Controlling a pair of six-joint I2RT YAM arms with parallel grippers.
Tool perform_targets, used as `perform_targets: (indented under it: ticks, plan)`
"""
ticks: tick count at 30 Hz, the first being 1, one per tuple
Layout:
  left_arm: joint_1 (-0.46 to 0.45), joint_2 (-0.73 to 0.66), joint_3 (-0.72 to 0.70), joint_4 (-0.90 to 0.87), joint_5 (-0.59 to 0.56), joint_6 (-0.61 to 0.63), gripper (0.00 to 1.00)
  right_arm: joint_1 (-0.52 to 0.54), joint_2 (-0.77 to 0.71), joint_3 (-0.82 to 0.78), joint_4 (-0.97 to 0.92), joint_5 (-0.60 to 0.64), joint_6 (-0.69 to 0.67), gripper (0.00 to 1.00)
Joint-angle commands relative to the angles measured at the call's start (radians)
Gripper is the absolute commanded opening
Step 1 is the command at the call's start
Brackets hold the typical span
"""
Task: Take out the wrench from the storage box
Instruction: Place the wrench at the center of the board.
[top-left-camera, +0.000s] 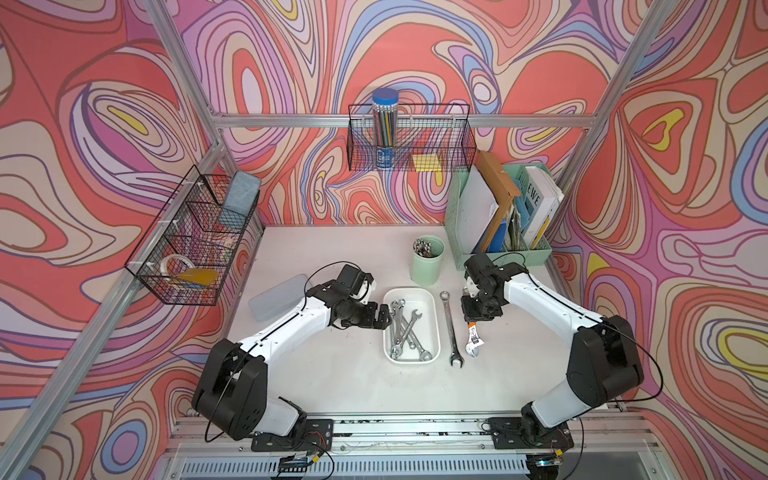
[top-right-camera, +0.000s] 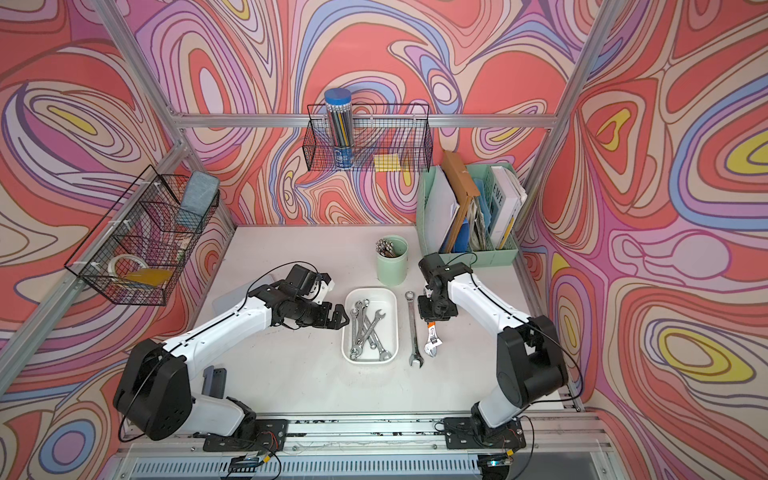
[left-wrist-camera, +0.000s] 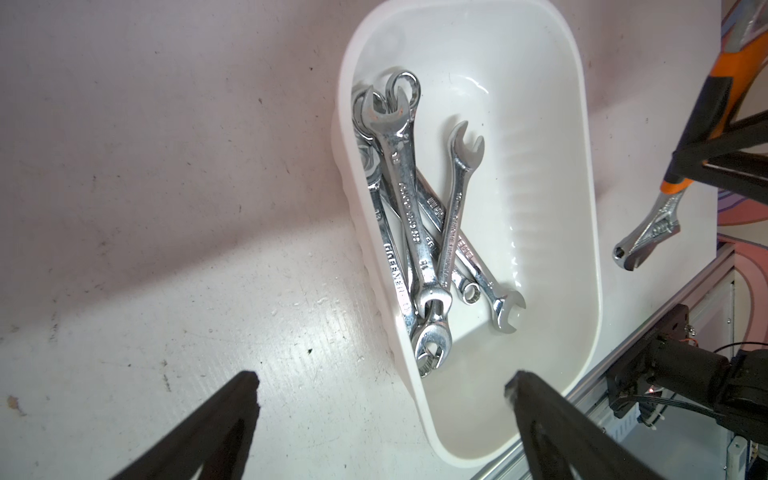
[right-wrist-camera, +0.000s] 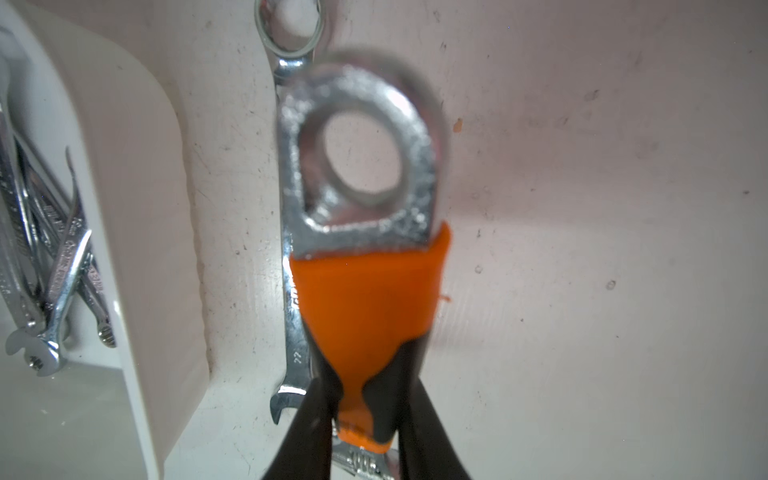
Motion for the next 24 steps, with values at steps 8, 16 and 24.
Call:
perform_targets:
  ticks: [8,16,24]
  plan:
    - [0.006,-0.008,0.024,-0.051,-0.024,0.021,0.99,-0.055,0.115,-0.057,0.151,-0.056,-0.070,0.00]
    - [0.006,0.016,0.043,-0.065,-0.031,0.033,0.99,-0.069,0.194,-0.054,0.186,-0.046,-0.044,0.10]
    - [0.006,0.023,0.041,-0.067,-0.033,0.035,0.99,-0.075,0.213,-0.044,0.178,-0.024,-0.036,0.23]
